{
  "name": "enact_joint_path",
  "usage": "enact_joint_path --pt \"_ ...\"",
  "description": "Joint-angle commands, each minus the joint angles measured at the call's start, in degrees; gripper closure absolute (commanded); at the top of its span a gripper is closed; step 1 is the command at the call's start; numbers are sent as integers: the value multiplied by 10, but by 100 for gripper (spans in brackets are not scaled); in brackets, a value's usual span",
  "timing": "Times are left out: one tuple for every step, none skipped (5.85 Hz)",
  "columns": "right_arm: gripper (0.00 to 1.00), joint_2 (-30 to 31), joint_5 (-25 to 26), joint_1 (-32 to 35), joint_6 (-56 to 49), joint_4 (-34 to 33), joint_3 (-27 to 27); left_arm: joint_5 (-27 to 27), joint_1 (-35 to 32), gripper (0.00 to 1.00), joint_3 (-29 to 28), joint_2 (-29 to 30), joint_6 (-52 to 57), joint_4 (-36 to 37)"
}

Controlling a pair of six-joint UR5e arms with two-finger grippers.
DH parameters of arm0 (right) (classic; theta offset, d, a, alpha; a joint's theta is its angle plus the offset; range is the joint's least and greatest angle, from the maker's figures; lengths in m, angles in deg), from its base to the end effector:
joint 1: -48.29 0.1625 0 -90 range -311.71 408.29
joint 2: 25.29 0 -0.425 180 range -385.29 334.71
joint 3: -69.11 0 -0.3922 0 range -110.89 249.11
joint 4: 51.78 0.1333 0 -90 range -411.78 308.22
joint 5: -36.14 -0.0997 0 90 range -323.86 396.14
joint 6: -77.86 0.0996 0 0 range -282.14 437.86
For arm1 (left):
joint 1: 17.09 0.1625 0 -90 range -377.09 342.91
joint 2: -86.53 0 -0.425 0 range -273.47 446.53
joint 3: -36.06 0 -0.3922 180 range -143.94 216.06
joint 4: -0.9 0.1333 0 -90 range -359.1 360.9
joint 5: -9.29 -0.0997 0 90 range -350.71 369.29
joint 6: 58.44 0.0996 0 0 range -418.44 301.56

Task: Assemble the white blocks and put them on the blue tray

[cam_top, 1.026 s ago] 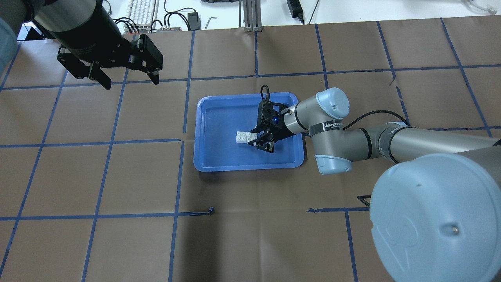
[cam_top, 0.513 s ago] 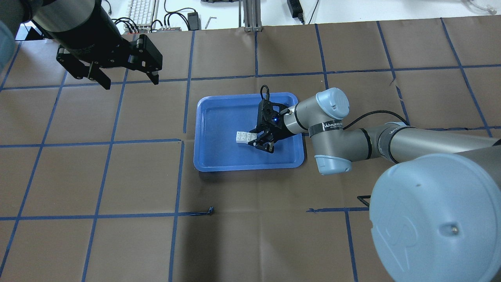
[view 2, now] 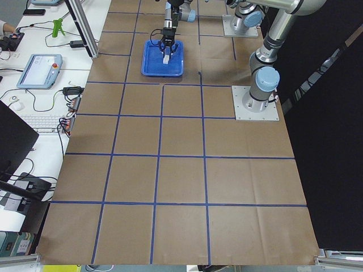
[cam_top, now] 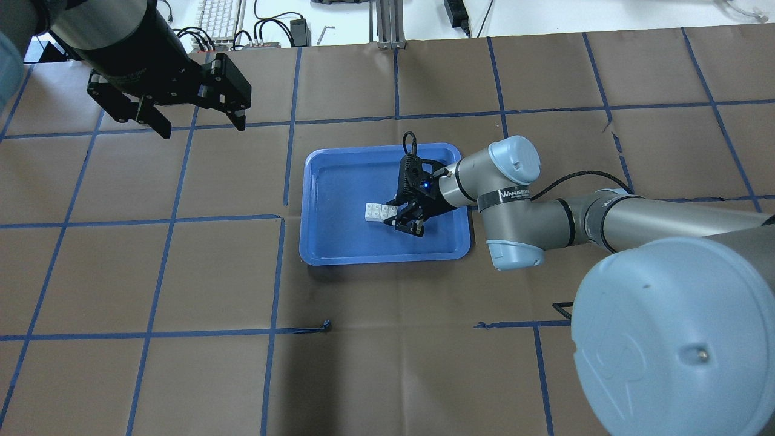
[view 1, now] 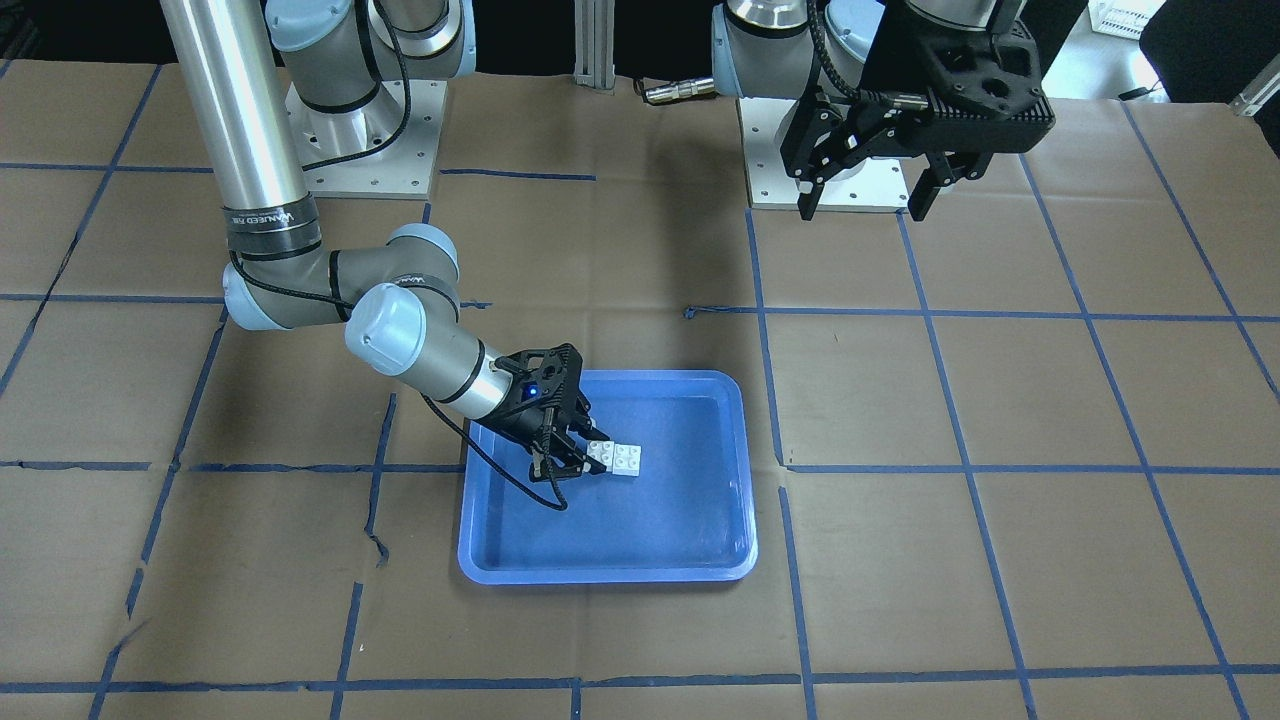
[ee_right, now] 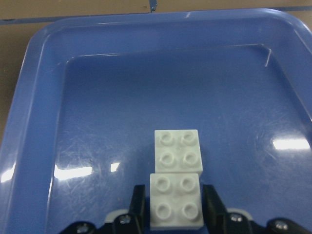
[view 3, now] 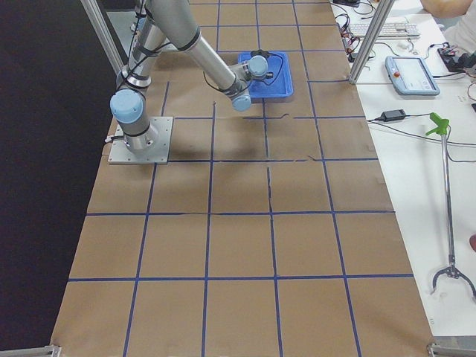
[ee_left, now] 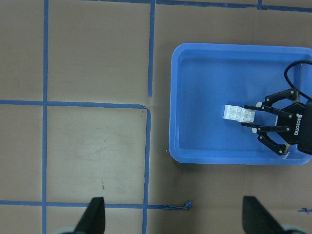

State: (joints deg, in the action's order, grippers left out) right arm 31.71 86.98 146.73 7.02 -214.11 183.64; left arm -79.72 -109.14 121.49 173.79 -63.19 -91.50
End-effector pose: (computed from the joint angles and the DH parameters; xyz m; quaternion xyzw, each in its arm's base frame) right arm 0.2760 -0.5233 0.1388 -0.6293 0.6920 -0.2760 0.2214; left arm -0.1520 -0.4714 0.5462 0.0232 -0.9988 0.0422 0.0112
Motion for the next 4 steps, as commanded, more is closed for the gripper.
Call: enact_joint_path --pt "43 0 -1 0 1 0 0 0 0 1 0 -1 1 0" --pt "29 0 -1 0 1 -1 -2 0 0 1 0 -1 1 -1" --pt "1 -1 1 0 3 1 -16 0 0 1 0 -1 1 0" --pt "0 5 11 -1 13 3 -35 0 0 1 0 -2 1 -1"
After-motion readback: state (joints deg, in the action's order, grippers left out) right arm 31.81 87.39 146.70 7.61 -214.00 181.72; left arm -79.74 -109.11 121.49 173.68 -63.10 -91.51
